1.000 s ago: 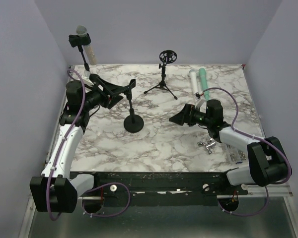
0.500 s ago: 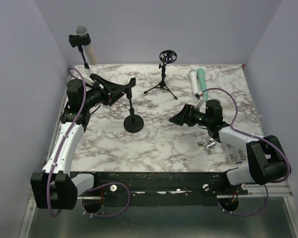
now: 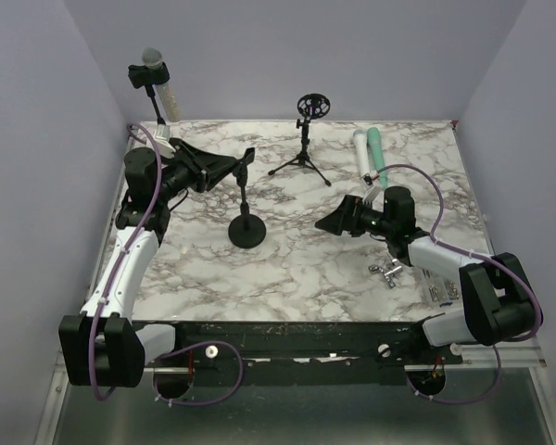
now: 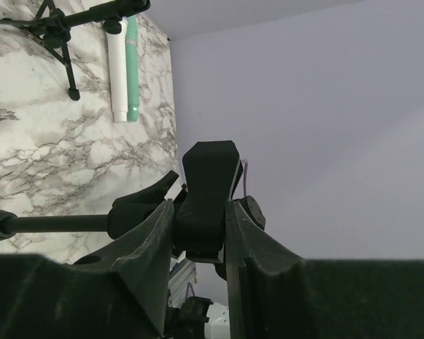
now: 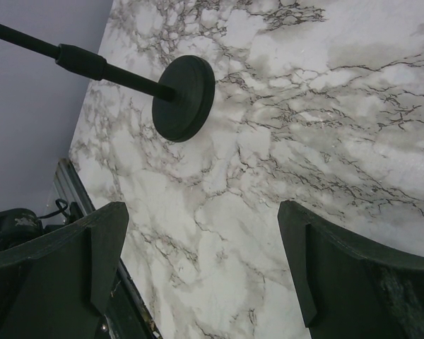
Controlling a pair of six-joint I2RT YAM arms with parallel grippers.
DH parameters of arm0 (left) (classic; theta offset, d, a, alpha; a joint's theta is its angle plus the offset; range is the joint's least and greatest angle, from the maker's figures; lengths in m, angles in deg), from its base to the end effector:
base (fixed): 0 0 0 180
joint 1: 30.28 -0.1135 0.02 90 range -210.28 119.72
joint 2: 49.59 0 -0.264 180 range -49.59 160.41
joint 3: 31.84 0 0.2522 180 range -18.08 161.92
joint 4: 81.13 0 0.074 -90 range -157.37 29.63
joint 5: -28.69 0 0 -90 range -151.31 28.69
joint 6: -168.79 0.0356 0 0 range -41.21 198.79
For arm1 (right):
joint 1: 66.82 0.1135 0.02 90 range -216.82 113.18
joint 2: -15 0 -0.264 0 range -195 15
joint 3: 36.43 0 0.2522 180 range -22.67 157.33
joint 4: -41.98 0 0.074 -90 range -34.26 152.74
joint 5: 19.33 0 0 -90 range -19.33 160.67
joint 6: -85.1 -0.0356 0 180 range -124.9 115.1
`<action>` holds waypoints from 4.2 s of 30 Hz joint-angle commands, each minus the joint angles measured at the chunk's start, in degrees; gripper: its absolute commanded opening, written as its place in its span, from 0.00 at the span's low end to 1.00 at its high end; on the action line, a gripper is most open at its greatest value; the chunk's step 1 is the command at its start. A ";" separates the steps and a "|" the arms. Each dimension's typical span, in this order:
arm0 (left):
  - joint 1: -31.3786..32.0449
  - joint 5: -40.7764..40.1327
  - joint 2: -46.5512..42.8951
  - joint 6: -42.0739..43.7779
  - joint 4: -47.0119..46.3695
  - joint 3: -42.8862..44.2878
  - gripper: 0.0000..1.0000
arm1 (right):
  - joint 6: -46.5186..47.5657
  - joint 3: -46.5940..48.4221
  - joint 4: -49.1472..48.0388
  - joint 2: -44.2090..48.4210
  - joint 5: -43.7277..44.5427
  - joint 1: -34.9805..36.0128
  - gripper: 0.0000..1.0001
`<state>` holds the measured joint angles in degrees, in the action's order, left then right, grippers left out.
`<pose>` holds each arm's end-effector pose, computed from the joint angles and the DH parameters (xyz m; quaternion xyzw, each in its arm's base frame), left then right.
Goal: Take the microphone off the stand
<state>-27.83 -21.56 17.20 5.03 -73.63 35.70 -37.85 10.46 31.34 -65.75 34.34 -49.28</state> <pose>0.2676 -0.0342 0.3475 -0.2263 0.7028 -0.5855 0.3347 0.2619 0.1049 0.1931 -0.0637 0.8092 0.4585 0.3620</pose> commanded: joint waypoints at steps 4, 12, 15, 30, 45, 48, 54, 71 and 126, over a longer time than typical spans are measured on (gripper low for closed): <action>-0.06 2.01 -1.21 0.70 -4.95 -4.20 0.13 | 0.80 -0.56 -1.53 -0.71 0.57 0.10 0.96; 0.10 -0.02 -2.40 4.81 -2.33 -9.02 0.00 | 0.79 -0.62 -1.44 -0.95 0.91 0.13 0.96; 0.05 -1.14 -2.54 7.59 -0.77 -11.27 0.00 | 0.85 -0.77 -1.52 -1.07 1.01 0.13 0.96; 1.13 -5.81 3.57 16.25 0.66 -17.13 0.00 | 0.94 -0.71 -1.57 -2.25 1.35 0.12 0.96; 1.89 -6.62 6.17 16.46 -1.98 -20.26 0.00 | 0.85 -0.61 -1.70 -3.05 1.00 0.13 0.96; 1.85 -6.12 5.52 16.57 -1.56 -19.04 0.21 | 0.82 -0.74 -1.95 -2.99 1.01 0.10 0.96; 1.85 -6.26 3.76 16.85 -1.81 -17.82 0.47 | 0.95 -0.91 -1.92 -3.48 1.17 0.13 0.96; 0.88 -11.93 -12.73 36.55 12.68 -10.36 0.99 | 1.15 -0.82 -2.35 -5.05 1.36 0.12 0.96; 34.11 -57.55 -0.02 52.10 -6.03 -23.24 0.86 | -0.30 -2.47 -3.90 -3.42 0.08 0.13 0.96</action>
<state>6.93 -77.62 15.71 55.10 -77.41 10.39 -38.11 9.01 28.80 -70.75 34.93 -49.28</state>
